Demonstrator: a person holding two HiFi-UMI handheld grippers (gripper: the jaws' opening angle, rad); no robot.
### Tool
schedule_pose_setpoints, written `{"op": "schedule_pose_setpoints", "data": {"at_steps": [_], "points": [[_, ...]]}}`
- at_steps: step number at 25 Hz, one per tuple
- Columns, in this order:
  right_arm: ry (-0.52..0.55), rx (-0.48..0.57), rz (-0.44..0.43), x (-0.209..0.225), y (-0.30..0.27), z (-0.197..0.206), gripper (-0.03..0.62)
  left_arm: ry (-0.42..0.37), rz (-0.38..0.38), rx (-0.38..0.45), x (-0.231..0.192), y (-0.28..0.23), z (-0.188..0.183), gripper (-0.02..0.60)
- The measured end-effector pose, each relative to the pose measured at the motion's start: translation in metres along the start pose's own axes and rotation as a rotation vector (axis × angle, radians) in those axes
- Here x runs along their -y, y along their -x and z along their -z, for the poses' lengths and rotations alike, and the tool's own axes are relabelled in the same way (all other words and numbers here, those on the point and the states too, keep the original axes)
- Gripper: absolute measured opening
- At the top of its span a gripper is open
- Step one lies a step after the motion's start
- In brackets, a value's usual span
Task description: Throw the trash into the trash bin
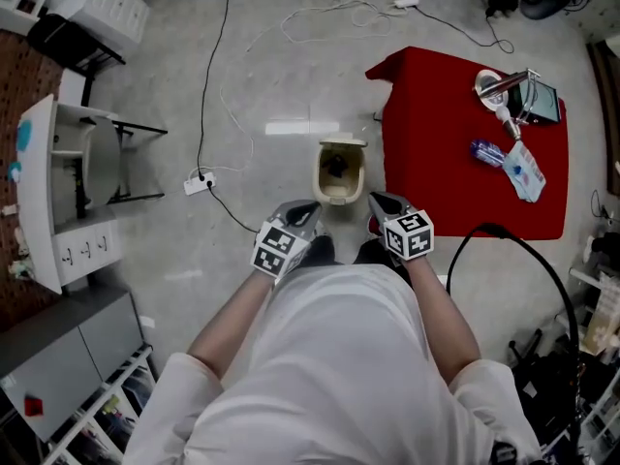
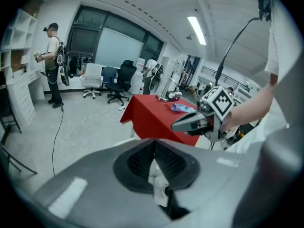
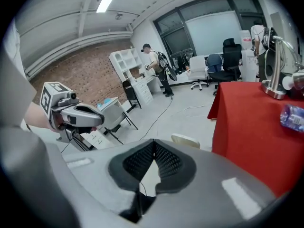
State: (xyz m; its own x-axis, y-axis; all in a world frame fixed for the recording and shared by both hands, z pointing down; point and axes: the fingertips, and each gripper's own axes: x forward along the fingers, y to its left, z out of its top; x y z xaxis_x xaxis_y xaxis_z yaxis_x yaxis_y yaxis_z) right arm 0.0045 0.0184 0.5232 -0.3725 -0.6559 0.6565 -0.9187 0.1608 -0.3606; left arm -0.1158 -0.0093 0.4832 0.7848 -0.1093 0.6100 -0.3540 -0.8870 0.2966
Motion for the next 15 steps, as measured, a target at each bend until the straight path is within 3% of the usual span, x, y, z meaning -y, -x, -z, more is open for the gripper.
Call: {"op": "schedule_pose_setpoints", "data": {"at_steps": [6,7,15], "points": [[-0.007,0.059,0.002,0.024,0.023,-0.012,0.005,-0.055,0.029,0.002,0.022,-0.022,-0.026,0.005],[-0.009,0.061,-0.003,0.03,0.028,-0.011,0.032,-0.057,0.027,0.009,0.025,-0.027,-0.03,0.005],[0.003,0.056,-0.019,0.089,0.076,-0.004,0.087,-0.011,0.007,0.066,0.07,-0.065,-0.078,0.005]]}}
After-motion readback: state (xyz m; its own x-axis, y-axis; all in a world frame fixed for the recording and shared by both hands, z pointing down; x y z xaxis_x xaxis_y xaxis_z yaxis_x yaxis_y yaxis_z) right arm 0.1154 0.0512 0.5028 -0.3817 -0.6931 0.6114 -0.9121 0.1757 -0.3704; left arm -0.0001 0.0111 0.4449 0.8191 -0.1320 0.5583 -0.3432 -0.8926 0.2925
